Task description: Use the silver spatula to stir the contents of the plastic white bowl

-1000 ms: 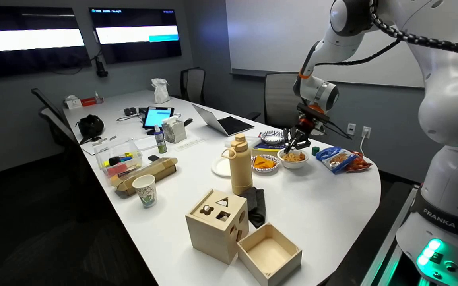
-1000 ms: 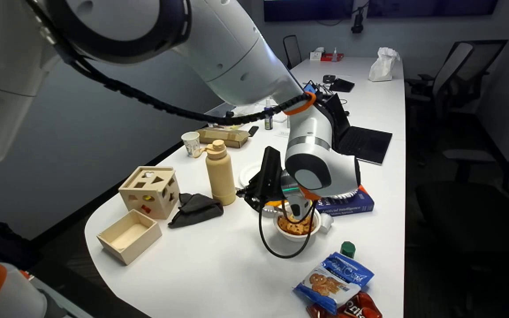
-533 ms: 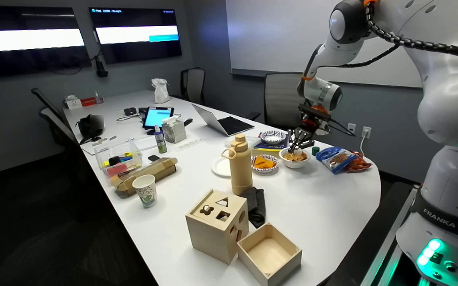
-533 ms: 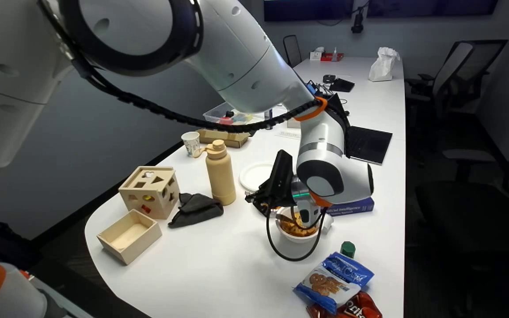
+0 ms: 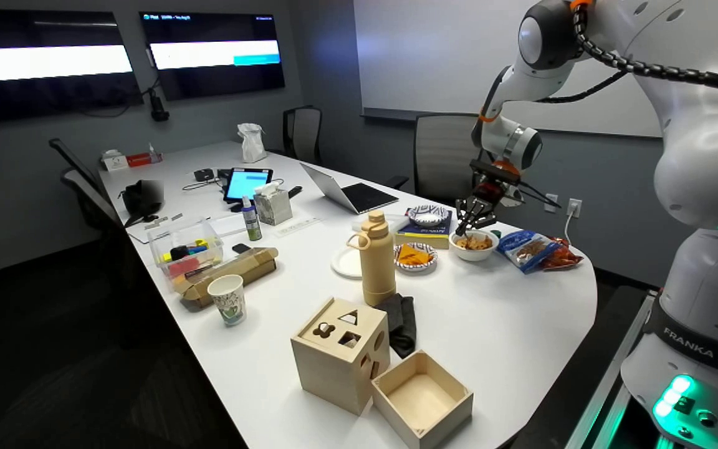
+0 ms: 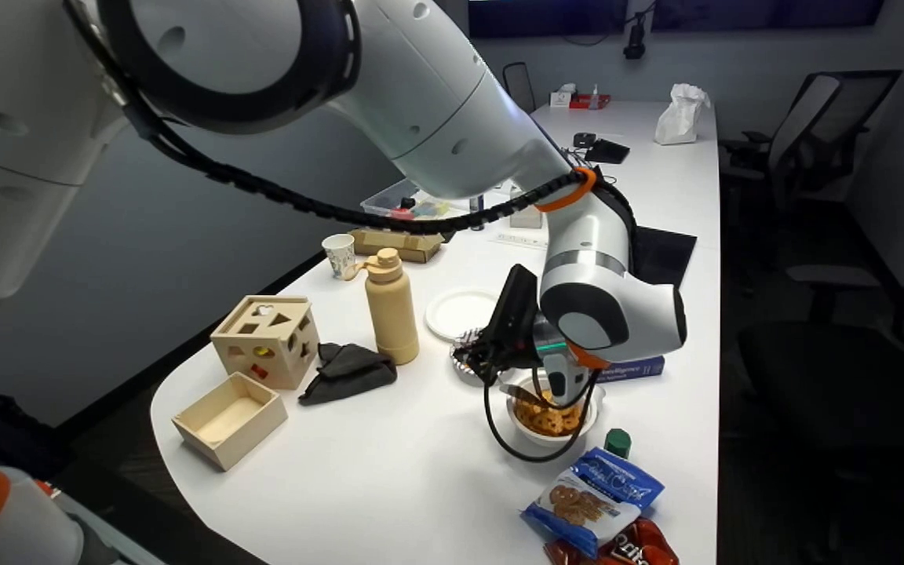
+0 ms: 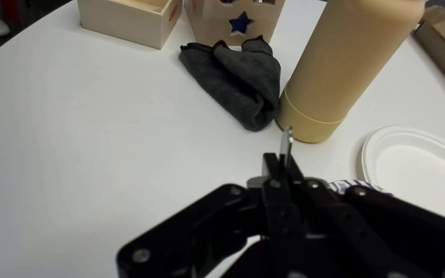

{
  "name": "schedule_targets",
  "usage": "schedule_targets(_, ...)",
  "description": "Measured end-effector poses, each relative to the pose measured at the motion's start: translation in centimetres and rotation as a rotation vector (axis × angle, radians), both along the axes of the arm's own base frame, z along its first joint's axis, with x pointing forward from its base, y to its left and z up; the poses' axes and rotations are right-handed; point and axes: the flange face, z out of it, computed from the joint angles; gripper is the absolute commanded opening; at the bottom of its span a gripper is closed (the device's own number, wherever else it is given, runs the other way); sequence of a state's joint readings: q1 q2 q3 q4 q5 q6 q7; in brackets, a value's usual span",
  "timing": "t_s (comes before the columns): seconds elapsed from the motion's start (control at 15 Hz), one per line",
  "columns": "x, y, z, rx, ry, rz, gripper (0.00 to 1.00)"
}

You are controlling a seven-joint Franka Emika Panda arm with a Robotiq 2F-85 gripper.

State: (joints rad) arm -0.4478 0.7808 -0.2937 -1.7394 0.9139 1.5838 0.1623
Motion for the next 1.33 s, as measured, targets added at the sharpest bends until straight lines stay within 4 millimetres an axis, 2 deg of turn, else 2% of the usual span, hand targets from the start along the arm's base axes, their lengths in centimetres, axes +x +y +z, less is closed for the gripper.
schedule_targets(0.2, 0.7, 0.3, 0.5, 0.018, -0.045, 0.021, 0.01)
schedule_targets(0.47, 1.3, 1.5, 0.8, 0.131, -0.069, 0.065, 0.01)
schedule_targets(0.93, 1.6, 3.2, -1.3, 0.322, -0.051, 0.132, 0.01)
schedule_targets(1.13, 1.6, 2.6, -1.3, 0.319, -0.057, 0.12, 0.01)
schedule_targets(1.33, 1.3, 0.8, 0.2, 0.279, -0.073, 0.097, 0.01)
